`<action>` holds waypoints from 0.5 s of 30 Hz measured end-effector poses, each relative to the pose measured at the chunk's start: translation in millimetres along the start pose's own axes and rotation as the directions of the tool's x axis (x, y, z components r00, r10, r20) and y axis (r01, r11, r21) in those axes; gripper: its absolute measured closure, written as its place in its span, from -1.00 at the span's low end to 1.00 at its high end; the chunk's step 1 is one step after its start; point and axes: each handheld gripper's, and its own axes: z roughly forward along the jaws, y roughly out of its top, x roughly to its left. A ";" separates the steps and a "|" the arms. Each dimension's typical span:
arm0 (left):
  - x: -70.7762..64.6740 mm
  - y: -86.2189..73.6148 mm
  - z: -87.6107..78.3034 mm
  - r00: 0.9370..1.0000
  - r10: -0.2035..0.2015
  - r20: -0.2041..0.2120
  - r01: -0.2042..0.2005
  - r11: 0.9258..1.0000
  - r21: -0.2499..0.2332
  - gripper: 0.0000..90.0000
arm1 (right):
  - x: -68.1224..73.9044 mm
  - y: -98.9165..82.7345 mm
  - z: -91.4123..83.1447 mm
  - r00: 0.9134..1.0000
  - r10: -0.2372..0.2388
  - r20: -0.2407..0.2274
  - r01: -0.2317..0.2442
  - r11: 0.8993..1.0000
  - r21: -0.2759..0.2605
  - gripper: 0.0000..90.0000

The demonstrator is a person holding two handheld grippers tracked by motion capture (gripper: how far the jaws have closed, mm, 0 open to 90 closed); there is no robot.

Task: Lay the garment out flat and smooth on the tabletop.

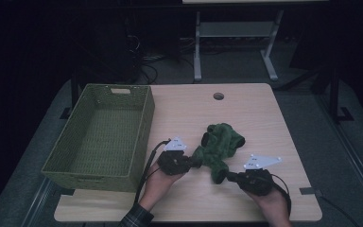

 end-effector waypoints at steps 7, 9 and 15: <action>3.6 -0.4 -22.0 1.000 -0.023 -0.017 0.023 1.000 -0.019 0.85 | -22.0 -5.2 -26.0 0.997 0.022 0.078 -0.020 1.000 -0.023 1.00; 3.3 -3.1 -26.6 0.999 -0.037 -0.016 0.037 0.999 -0.015 0.85 | -30.3 -8.3 -34.8 0.994 0.039 0.101 -0.036 0.999 -0.028 1.00; 2.8 -20.2 -25.5 0.996 -0.083 -0.020 0.084 0.995 0.055 0.86 | -51.9 -22.4 -49.4 0.984 0.101 0.148 -0.102 0.995 -0.003 1.00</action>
